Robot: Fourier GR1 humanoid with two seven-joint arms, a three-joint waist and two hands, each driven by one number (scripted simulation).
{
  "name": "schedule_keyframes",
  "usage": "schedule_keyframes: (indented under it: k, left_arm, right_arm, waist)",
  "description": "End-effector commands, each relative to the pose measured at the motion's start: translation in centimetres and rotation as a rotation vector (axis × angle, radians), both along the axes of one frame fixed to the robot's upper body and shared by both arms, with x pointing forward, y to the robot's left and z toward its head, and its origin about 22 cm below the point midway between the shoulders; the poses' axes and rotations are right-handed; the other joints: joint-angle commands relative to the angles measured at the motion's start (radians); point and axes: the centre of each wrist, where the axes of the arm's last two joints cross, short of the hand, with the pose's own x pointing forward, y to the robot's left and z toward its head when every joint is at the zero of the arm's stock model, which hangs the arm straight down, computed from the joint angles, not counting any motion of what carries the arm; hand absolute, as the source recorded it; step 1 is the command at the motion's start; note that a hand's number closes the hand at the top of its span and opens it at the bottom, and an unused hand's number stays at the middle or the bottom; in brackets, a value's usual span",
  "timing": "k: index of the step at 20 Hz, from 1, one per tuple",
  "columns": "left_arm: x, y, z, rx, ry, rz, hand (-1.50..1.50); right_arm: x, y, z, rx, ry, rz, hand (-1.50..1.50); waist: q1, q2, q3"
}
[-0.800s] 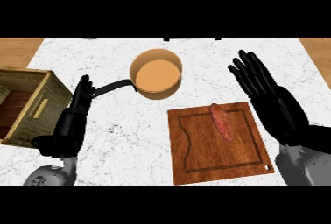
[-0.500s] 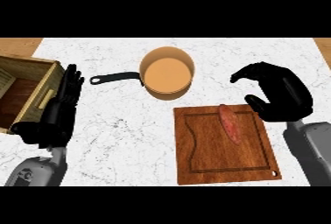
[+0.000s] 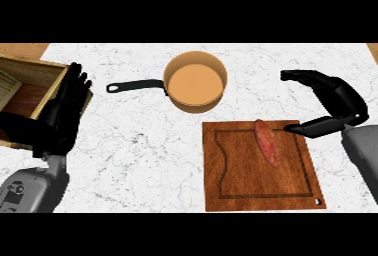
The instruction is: Pick the sweet potato from the cutting board and place it in the pot
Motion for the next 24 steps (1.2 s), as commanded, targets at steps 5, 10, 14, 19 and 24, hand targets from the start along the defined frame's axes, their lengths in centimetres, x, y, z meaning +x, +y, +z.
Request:
schedule_keyframes:
  k: [5,10,14,19,24]
  left_arm:
    - [-0.8,1.5,-0.9,-0.002,0.037,0.040,0.00]
    - [-0.1,2.7,0.4,0.008,0.057,0.040,0.00]
    - [0.5,2.0,0.8,0.007,0.045,0.048,0.00]
    - [-1.4,1.8,-0.9,-0.010,0.047,0.070,0.00]
    - [-0.9,2.6,0.7,-0.013,0.044,0.087,0.00]
  right_arm:
    - [2.5,-3.9,2.7,-0.154,-0.013,0.200,-1.50]
    - [3.2,-1.7,4.9,-0.494,0.055,0.353,-1.50]
    - [4.0,1.8,6.2,-0.718,0.014,0.429,-1.50]
    - [3.3,5.0,4.0,-0.884,0.007,0.507,-1.50]
    - [4.2,5.7,4.5,-0.934,0.049,0.537,-1.50]
  waist:
    - [-0.033,-0.020,-0.005]
    - [-0.031,-0.022,-0.006]
    - [-0.050,-0.026,-0.006]
    - [-0.060,-0.030,-0.007]
    - [-0.064,-0.031,-0.007]
